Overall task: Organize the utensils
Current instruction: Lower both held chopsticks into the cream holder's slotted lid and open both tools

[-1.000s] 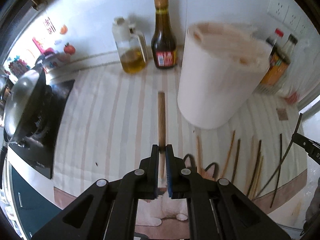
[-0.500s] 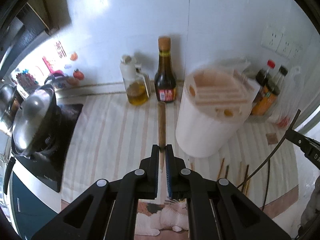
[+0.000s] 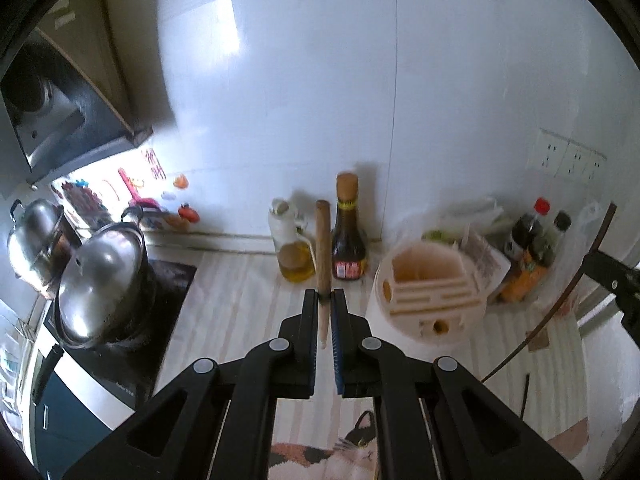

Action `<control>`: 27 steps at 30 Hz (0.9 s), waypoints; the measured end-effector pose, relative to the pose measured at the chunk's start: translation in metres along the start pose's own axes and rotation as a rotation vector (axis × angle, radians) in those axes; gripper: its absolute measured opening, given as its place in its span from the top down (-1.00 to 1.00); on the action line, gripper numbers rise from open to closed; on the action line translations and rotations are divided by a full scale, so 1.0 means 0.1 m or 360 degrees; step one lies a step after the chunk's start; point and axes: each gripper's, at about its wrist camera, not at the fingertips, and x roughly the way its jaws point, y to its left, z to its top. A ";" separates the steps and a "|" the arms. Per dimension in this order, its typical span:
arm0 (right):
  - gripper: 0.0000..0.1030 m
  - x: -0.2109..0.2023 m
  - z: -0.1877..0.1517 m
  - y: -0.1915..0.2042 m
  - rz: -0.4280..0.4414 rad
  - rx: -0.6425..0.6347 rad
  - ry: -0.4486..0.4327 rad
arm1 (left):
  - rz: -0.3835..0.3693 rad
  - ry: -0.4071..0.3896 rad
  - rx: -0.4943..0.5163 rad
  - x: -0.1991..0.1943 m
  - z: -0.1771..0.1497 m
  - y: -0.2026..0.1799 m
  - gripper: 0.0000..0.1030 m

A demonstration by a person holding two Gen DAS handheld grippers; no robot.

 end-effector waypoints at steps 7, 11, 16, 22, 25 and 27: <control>0.89 -0.28 0.50 0.07 -0.0059 -0.0076 -0.0152 | -0.0015 -0.0096 -0.0067 -0.14 0.33 -0.13 0.93; 0.89 -0.34 0.72 0.05 -0.0075 -0.0067 -0.0202 | -0.0027 -0.0127 -0.0091 -0.15 0.49 -0.23 0.93; 0.89 -0.24 0.90 0.05 -0.0066 -0.0048 -0.0218 | -0.0046 -0.0120 -0.0114 -0.06 0.68 -0.36 0.93; 0.89 0.00 1.00 0.02 -0.0007 0.0001 -0.0193 | -0.0074 -0.0089 -0.0155 0.07 0.88 -0.44 0.93; 0.89 0.14 1.00 -0.04 0.0028 0.0041 -0.0176 | -0.0105 -0.0056 -0.0199 0.15 0.96 -0.44 0.93; 0.89 0.24 1.00 -0.09 0.0051 0.0075 -0.0169 | -0.0114 -0.0038 -0.0225 0.20 1.00 -0.44 0.93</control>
